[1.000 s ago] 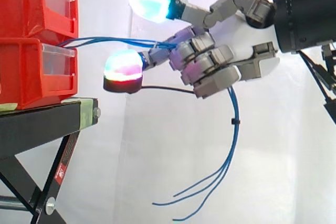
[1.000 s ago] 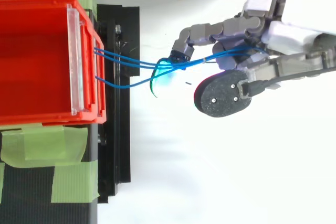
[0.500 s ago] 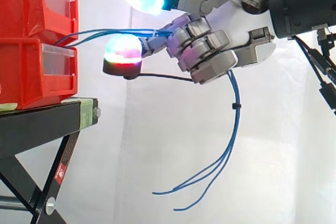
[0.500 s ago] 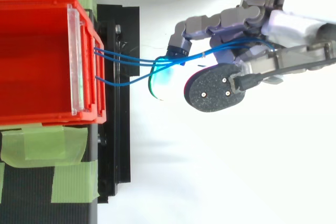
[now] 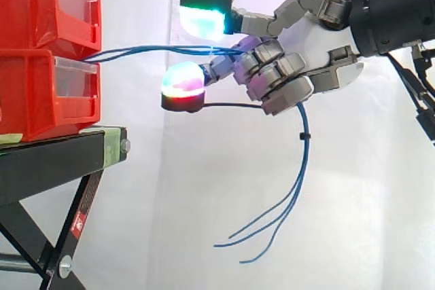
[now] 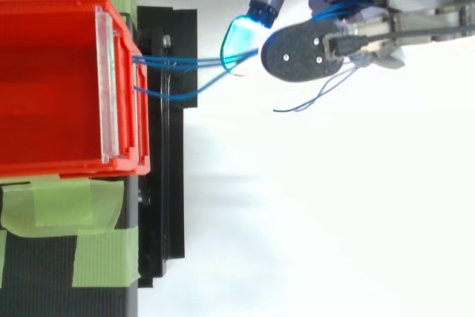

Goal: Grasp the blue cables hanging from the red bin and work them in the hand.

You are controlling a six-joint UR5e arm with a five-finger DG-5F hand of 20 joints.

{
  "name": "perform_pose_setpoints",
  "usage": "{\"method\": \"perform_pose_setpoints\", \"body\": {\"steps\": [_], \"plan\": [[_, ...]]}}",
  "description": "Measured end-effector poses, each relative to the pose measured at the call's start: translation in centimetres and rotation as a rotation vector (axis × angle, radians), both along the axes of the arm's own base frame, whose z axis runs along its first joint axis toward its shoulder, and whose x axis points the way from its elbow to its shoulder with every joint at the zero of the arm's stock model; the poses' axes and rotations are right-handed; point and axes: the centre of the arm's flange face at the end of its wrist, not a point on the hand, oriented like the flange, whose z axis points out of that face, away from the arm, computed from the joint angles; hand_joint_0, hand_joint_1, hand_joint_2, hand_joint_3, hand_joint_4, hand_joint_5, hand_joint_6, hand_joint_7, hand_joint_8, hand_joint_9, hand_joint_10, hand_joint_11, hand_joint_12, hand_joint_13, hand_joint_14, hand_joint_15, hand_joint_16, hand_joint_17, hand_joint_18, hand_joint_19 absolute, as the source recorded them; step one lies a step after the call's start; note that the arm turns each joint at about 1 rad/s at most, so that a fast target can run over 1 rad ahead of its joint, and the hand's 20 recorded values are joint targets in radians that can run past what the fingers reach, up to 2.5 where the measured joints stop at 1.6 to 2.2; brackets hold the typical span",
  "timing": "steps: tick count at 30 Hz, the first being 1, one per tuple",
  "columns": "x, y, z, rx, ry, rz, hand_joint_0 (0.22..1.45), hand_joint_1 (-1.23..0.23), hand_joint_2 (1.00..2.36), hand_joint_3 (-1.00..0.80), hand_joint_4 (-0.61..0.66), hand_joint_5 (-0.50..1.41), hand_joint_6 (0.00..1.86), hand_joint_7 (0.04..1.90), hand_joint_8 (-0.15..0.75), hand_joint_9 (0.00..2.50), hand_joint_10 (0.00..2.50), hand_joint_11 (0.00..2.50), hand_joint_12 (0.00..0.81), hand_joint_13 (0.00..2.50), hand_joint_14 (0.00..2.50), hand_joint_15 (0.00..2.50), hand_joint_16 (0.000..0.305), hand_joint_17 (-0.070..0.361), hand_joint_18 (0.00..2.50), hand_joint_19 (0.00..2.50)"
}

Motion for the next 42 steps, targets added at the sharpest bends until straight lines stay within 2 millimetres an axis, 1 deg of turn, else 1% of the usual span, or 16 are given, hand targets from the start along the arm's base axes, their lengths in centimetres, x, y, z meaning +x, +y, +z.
{"method": "perform_pose_setpoints", "body": {"steps": [3,7,12,16,25,28,30,34,37,40,42], "plan": [[0.3,-0.2,0.6,-0.013,-0.005,0.0,0.9,-0.61,1.01,-0.88,0.26,0.38,0.01,1.25,0.311,0.71,2.5,2.02,0.392,0.96,2.5,1.44,0.047,0.106,1.44,1.7],[0.9,-0.3,2.1,-0.049,-0.011,0.007,0.9,-0.61,1.01,-0.86,0.26,0.39,0.01,1.25,0.31,0.72,2.5,2.01,0.395,0.96,2.5,1.43,0.047,0.106,1.45,1.71],[1.1,-0.6,2.8,-0.069,-0.014,0.006,0.91,-0.61,1.01,-0.84,0.26,0.4,0.01,1.25,0.317,0.73,2.5,2.07,0.392,0.96,2.5,1.46,0.047,0.106,1.45,1.72],[1.2,-0.5,3.3,-0.075,-0.009,0.007,0.89,-0.61,1.01,-0.87,0.27,0.39,0.01,1.26,0.32,0.72,2.5,2.1,0.398,0.96,2.5,1.46,0.048,0.109,1.45,1.71],[1.0,0.2,3.5,-0.094,0.035,0.036,0.85,-0.6,1.0,-0.97,0.27,0.38,0.01,1.26,0.319,0.7,2.5,2.1,0.399,0.95,2.5,1.46,0.048,0.108,1.42,1.68],[1.0,0.4,3.5,-0.101,0.04,0.044,0.85,-0.6,1.0,-0.97,0.28,0.38,0.01,1.27,0.325,0.7,2.5,2.1,0.399,0.95,2.5,1.45,0.047,0.107,1.42,1.69],[1.0,0.5,3.5,-0.104,0.042,0.047,0.87,-0.61,1.0,-0.93,0.27,0.39,0.01,1.27,0.323,0.7,2.5,2.13,0.397,0.95,2.5,1.43,0.047,0.106,1.43,1.69],[1.0,0.6,3.5,-0.107,0.044,0.051,0.9,-0.63,1.01,-0.86,0.27,0.39,0.0,1.29,0.33,0.7,2.5,2.31,0.393,0.95,2.5,1.46,0.047,0.106,1.43,1.69],[1.0,0.6,3.4,-0.106,0.044,0.051,0.92,-0.65,1.01,-0.81,0.26,0.39,0.0,1.3,0.338,0.68,2.5,2.39,0.397,0.95,2.5,1.47,0.047,0.106,1.44,1.67],[1.1,0.6,3.4,-0.104,0.042,0.05,0.95,-0.68,1.01,-0.72,0.26,0.37,0.0,1.31,0.344,0.67,2.5,2.47,0.402,0.95,2.5,1.5,0.048,0.107,1.45,1.67],[1.1,0.7,3.5,-0.103,0.041,0.05,0.96,-0.68,1.02,-0.62,0.27,0.37,0.0,1.3,0.344,0.66,2.5,2.5,0.396,0.95,2.5,1.5,0.047,0.106,1.46,1.68]]}}
